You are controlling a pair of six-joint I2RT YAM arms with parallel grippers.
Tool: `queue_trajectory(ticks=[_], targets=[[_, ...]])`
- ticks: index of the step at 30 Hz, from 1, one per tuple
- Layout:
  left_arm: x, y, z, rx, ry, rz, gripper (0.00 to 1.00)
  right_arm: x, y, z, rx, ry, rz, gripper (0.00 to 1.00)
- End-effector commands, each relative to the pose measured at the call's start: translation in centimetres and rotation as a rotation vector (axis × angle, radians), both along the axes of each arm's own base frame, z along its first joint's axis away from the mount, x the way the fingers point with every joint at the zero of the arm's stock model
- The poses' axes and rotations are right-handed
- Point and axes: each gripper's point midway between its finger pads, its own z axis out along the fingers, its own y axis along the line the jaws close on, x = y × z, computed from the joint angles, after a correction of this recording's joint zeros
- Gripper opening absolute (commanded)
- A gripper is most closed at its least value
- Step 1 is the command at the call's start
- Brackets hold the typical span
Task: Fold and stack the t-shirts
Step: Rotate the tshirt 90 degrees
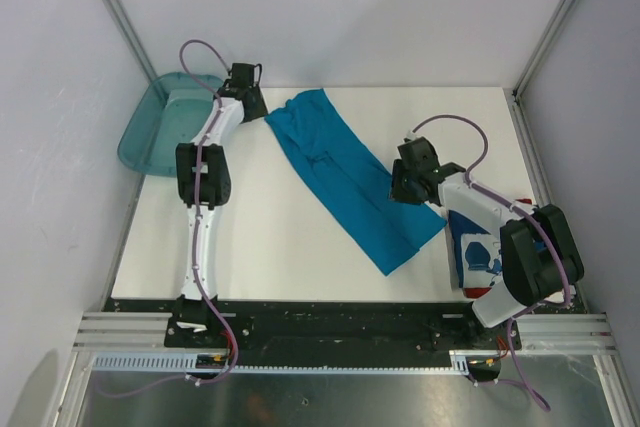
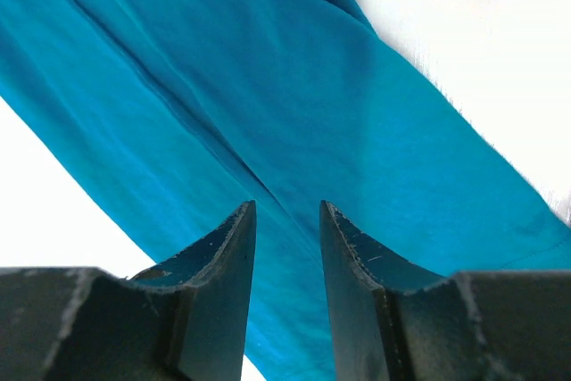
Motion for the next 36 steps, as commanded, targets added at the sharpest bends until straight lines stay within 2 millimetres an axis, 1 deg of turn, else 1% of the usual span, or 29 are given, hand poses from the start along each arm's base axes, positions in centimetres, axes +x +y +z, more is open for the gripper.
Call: queue_trajectory(ticks=[1, 7, 9, 12, 16, 22, 26, 31, 36], targets=[[0.1, -2.0, 1.4, -0.060, -0.023, -0.021, 0.48, -0.5, -0.3, 1.0, -0.024, -0.031, 0.008, 0.40], [-0.8, -3.1, 0.5, -0.135, 0.014, -0.013, 0.52, -1.0, -0.2, 0.4, -0.026, -0.020, 0.002, 0.40], [-0.9, -3.4, 0.2, -0.157, 0.023, -0.013, 0.51, -1.1, 0.0, 0.3, -0.025, -0.018, 0.003, 0.40], [-1.1, -3.4, -0.5, -0.165, 0.037, 0.004, 0.48, -1.2, 0.0, 0.3, -0.028, -0.018, 0.002, 0.40], [-1.2, -3.3, -0.9, -0.153, 0.042, 0.034, 0.41, -1.4, -0.1, 0.4, -0.035, -0.019, 0.003, 0.40], [-0.9, -2.5, -1.0, -0.125, 0.025, 0.119, 0.24, -1.5, -0.3, 0.5, -0.045, -0.021, 0.000, 0.39], [-0.5, -1.6, -0.3, -0.099, -0.006, 0.180, 0.14, -1.7, -0.3, 0.6, -0.051, -0.022, 0.006, 0.40], [0.9, -0.3, 1.0, -0.085, -0.062, 0.219, 0.02, -2.0, -0.1, 0.5, -0.058, -0.019, 0.028, 0.40], [2.0, 0.9, 1.7, -0.086, -0.095, 0.234, 0.00, -2.1, 0.1, 0.5, -0.059, -0.017, 0.045, 0.40]])
